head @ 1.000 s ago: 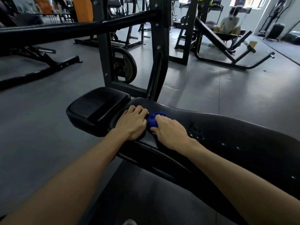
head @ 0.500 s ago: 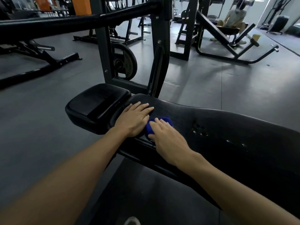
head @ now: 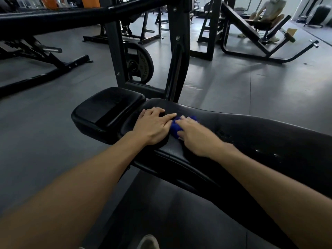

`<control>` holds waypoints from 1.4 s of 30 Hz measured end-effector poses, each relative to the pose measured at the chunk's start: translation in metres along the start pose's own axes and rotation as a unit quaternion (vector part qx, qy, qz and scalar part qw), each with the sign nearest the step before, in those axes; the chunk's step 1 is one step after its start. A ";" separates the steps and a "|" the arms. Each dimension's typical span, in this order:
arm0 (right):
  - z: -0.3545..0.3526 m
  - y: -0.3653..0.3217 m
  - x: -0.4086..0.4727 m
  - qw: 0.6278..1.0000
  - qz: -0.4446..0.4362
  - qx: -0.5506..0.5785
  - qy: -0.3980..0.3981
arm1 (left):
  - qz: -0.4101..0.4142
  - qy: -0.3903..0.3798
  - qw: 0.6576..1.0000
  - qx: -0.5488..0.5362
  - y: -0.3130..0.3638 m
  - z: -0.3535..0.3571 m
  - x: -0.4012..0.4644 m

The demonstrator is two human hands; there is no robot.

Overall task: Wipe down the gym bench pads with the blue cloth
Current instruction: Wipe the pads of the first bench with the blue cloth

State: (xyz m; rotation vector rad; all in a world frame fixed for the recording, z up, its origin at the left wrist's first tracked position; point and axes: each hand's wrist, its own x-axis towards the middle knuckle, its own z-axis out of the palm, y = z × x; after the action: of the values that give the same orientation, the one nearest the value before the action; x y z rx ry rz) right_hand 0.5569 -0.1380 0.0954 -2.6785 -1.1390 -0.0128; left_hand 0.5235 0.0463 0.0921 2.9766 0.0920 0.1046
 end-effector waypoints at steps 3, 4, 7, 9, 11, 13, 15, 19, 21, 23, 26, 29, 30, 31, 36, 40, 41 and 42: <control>-0.017 0.039 0.041 0.994 0.099 0.033 0.015 | -0.024 0.024 0.999 0.037 0.017 0.003 0.004; -0.020 0.043 0.049 0.992 0.123 0.035 0.022 | -0.024 0.024 0.999 0.034 0.018 0.003 0.003; -0.012 0.025 0.043 0.989 0.140 0.004 0.046 | -0.003 0.030 0.999 0.021 0.014 0.003 0.001; -0.003 0.001 0.014 0.992 0.114 0.011 0.049 | 0.027 0.035 0.999 0.009 0.013 0.004 0.002; 0.004 -0.014 -0.020 0.995 0.069 0.042 0.059 | 0.058 0.038 0.998 -0.002 0.012 0.005 0.003; 0.000 -0.001 -0.028 0.999 0.028 0.025 0.037 | 0.073 0.040 0.997 0.003 0.011 0.006 0.002; -0.008 0.028 -0.006 0.998 0.051 0.022 0.013 | 0.078 0.036 0.996 0.011 0.010 0.006 0.000; -0.026 0.060 0.035 0.986 0.166 0.019 0.021 | 0.087 0.035 0.995 0.014 0.012 0.005 -0.001; -0.020 0.049 0.028 0.985 0.170 -0.004 0.029 | 0.086 0.031 0.996 0.003 0.013 0.005 0.000; -0.011 0.024 0.003 0.992 0.119 -0.020 0.029 | 0.082 0.042 0.996 -0.001 0.014 0.006 0.001; -0.012 0.005 -0.030 0.998 0.058 -0.015 -0.014 | 0.087 0.050 0.995 -0.001 0.014 0.007 0.002; -0.029 0.027 -0.018 0.996 0.077 -0.014 -0.029 | 0.089 0.054 0.995 0.002 0.012 0.009 0.002; -0.034 0.039 -0.004 0.994 0.105 -0.013 -0.017 | 0.089 0.055 0.995 0.001 0.012 0.009 0.002; -0.041 0.047 0.008 0.990 0.142 0.000 -0.008 | 0.088 0.055 0.995 0.001 0.011 0.009 0.002; -0.041 0.044 0.026 0.976 0.217 0.013 -0.002 | 0.086 0.058 0.995 -0.010 0.013 0.009 0.002; -0.020 -0.005 -0.020 0.986 0.165 -0.005 0.018 | 0.082 0.079 0.993 -0.009 0.015 0.009 0.004; -0.016 -0.017 -0.031 0.987 0.157 0.000 0.017 | 0.083 0.081 0.993 -0.011 0.015 0.009 0.003; -0.012 -0.027 -0.039 0.988 0.153 0.007 0.017 | 0.083 0.082 0.993 -0.012 0.015 0.008 0.003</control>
State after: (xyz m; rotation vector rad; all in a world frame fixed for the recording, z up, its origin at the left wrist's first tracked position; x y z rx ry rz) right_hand 0.5120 -0.1501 0.1093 -2.7985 -0.7057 0.0003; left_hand 0.5277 0.0300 0.0869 2.9419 -0.1377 0.3676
